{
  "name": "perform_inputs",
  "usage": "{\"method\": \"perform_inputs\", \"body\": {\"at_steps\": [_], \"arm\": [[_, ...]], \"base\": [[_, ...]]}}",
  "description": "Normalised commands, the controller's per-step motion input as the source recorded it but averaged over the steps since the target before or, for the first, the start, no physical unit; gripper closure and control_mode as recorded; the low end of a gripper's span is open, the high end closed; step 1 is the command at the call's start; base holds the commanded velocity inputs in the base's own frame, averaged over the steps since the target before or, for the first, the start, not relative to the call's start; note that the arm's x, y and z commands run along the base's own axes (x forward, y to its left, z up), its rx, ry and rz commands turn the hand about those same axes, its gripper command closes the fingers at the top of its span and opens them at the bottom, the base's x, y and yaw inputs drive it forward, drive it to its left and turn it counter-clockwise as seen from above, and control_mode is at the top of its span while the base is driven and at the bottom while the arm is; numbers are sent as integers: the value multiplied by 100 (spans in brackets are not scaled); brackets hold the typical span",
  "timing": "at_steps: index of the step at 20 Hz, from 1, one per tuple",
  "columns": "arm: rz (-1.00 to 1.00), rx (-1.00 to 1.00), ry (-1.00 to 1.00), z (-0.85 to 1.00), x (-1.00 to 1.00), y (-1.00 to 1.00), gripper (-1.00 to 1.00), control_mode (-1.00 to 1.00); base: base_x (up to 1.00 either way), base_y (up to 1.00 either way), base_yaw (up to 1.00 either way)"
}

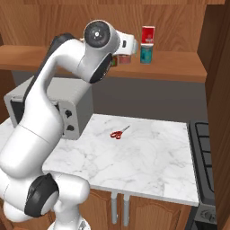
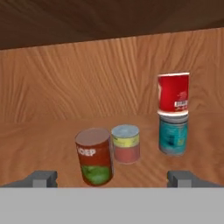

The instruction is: Stack two cans on top of the other two cans in the cabinet.

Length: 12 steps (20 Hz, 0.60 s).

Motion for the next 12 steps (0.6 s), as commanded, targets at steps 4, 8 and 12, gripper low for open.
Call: {"method": "perform_inputs", "body": {"at_steps": [4,8,12], "arm": [[-21,0,14,0,-2,22,-100,-100],[-19,0,20,0,0,10,-100,-100],[-14,0,13,0,0,4,-100,-100]], "base": [[0,0,0],[0,0,0],[0,0,0]]}}
